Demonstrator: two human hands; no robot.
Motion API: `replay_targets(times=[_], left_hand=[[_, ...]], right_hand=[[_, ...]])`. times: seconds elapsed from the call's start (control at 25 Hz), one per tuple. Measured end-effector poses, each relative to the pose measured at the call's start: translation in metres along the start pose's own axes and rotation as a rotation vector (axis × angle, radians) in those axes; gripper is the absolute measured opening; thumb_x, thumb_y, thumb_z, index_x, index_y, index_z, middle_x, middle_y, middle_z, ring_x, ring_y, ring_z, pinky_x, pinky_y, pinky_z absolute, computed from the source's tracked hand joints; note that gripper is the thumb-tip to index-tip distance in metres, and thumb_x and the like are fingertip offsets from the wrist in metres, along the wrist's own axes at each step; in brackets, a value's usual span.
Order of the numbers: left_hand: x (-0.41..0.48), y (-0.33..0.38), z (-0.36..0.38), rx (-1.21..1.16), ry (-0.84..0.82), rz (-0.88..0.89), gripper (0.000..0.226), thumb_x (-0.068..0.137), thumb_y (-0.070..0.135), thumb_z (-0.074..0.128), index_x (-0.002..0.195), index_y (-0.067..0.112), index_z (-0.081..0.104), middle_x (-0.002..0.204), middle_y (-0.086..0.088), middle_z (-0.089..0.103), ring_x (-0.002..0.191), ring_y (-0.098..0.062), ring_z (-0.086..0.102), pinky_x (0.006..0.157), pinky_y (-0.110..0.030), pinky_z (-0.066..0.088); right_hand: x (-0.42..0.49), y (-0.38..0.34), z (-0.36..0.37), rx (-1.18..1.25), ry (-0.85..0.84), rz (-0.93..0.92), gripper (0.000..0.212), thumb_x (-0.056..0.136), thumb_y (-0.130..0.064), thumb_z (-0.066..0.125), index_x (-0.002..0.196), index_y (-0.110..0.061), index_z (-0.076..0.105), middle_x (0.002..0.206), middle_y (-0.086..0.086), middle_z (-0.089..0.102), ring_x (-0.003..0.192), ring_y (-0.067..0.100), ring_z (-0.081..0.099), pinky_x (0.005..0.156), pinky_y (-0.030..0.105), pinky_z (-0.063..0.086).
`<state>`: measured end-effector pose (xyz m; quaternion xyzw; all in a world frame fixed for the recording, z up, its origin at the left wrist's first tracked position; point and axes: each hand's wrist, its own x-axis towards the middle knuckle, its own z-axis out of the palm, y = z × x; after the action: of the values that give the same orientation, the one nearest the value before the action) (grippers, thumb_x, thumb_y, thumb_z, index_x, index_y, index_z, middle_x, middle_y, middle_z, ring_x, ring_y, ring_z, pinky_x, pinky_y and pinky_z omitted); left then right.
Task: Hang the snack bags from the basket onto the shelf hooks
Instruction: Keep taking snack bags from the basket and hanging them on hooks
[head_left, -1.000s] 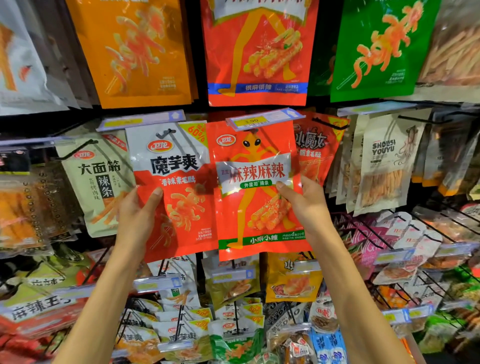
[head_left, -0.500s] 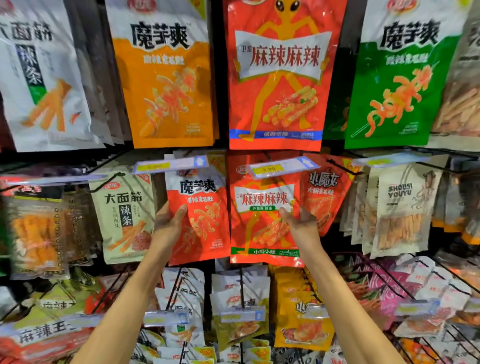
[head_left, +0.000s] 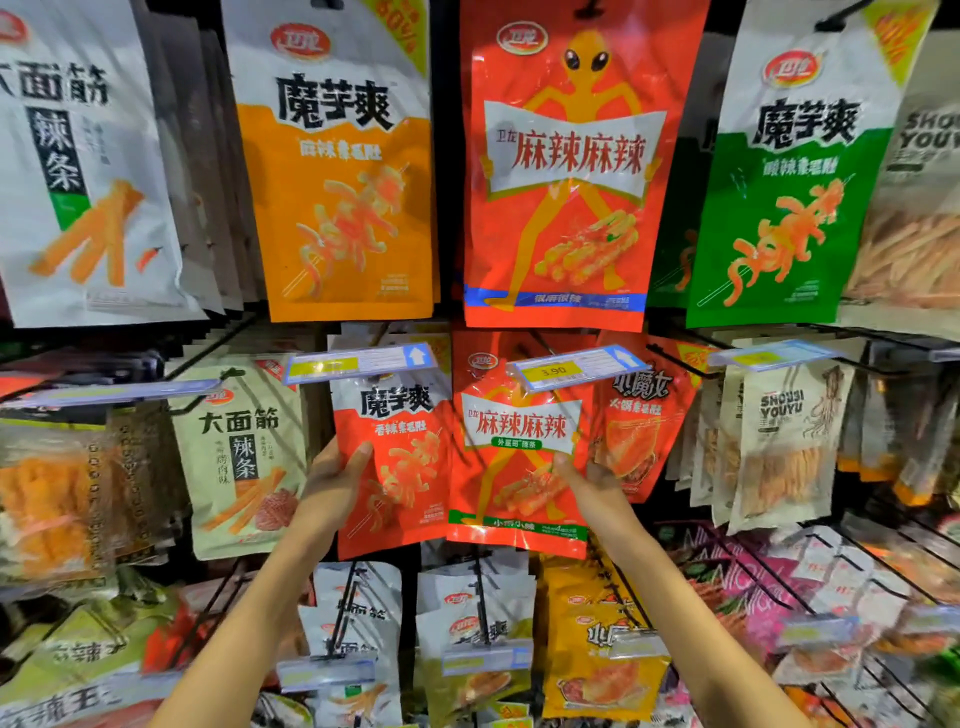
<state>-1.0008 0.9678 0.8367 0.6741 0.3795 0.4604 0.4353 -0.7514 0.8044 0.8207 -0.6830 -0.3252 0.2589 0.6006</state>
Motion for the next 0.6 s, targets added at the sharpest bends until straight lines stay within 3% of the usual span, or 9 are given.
replay_targets(times=[0.08, 0.12, 0.2, 0.28, 0.36, 0.44, 0.52, 0.6], left_hand=[[0.002, 0.002, -0.006, 0.049, -0.030, -0.013, 0.038, 0.089, 0.051, 0.059, 0.120, 0.029, 0.061, 0.114, 0.004, 0.069, 0.110, -0.017, 0.064, 0.095, -0.035, 0.047], [0.003, 0.002, -0.010, 0.073, -0.056, -0.014, 0.039, 0.091, 0.048, 0.058, 0.122, 0.025, 0.061, 0.115, 0.004, 0.068, 0.109, -0.015, 0.063, 0.093, -0.032, 0.047], [0.003, 0.005, -0.017, 0.179, -0.154, -0.003, 0.028, 0.100, 0.024, 0.053, 0.126, 0.017, 0.057, 0.111, 0.004, 0.066, 0.099, 0.000, 0.061, 0.081, -0.019, 0.043], [0.001, 0.003, -0.027, 0.437, -0.321, 0.045, 0.030, 0.101, 0.028, 0.048, 0.129, 0.017, 0.055, 0.113, 0.006, 0.065, 0.099, -0.001, 0.061, 0.081, -0.020, 0.043], [-0.007, -0.005, -0.035, 0.767, -0.456, 0.109, 0.044, 0.094, 0.048, 0.043, 0.129, 0.022, 0.052, 0.127, 0.000, 0.063, 0.109, -0.019, 0.062, 0.088, -0.032, 0.049], [-0.026, -0.003, -0.039, 1.029, -0.471, 0.168, 0.038, 0.092, 0.044, 0.044, 0.124, 0.024, 0.050, 0.118, -0.007, 0.065, 0.105, -0.029, 0.064, 0.082, -0.037, 0.052], [-0.047, 0.011, -0.027, 1.178, -0.433, 0.334, 0.032, 0.097, 0.038, 0.045, 0.125, 0.023, 0.050, 0.111, -0.008, 0.065, 0.105, -0.031, 0.063, 0.080, -0.037, 0.053], [-0.061, 0.027, -0.007, 1.191, -0.423, 0.449, 0.037, 0.098, 0.040, 0.045, 0.131, 0.024, 0.047, 0.121, -0.007, 0.061, 0.114, -0.031, 0.057, 0.086, -0.038, 0.048]], right_hand=[[0.006, 0.011, -0.002, -0.026, -0.003, -0.026, 0.108, 0.064, -0.089, 0.055, 0.150, -0.026, 0.035, 0.153, -0.006, 0.040, 0.142, 0.017, 0.035, 0.117, 0.045, 0.029], [0.006, 0.012, -0.003, -0.041, 0.006, -0.033, 0.100, 0.069, -0.084, 0.056, 0.149, -0.028, 0.037, 0.151, -0.008, 0.042, 0.140, 0.016, 0.037, 0.117, 0.044, 0.030], [-0.010, -0.005, 0.001, -0.163, -0.003, -0.075, 0.072, 0.088, -0.065, 0.054, 0.147, -0.026, 0.041, 0.145, -0.010, 0.048, 0.135, 0.013, 0.043, 0.113, 0.036, 0.033], [-0.022, -0.013, 0.002, -0.402, -0.021, -0.125, 0.045, 0.100, -0.044, 0.049, 0.136, -0.018, 0.054, 0.129, -0.008, 0.058, 0.121, 0.014, 0.054, 0.095, 0.027, 0.040], [-0.034, -0.011, -0.002, -0.648, -0.031, -0.085, 0.026, 0.101, -0.034, 0.051, 0.115, -0.015, 0.063, 0.105, -0.001, 0.067, 0.096, 0.025, 0.065, 0.073, 0.031, 0.043], [-0.053, -0.010, -0.006, -0.904, -0.001, -0.016, 0.026, 0.099, -0.035, 0.053, 0.111, -0.013, 0.060, 0.096, 0.006, 0.066, 0.086, 0.031, 0.064, 0.069, 0.037, 0.050], [-0.079, -0.008, -0.010, -1.122, 0.081, 0.019, 0.034, 0.097, -0.035, 0.052, 0.120, -0.011, 0.053, 0.109, 0.010, 0.063, 0.099, 0.032, 0.062, 0.078, 0.042, 0.053], [-0.105, -0.004, -0.016, -1.273, 0.176, 0.006, 0.040, 0.093, -0.034, 0.053, 0.126, -0.010, 0.051, 0.118, 0.012, 0.057, 0.113, 0.034, 0.055, 0.086, 0.043, 0.052]])
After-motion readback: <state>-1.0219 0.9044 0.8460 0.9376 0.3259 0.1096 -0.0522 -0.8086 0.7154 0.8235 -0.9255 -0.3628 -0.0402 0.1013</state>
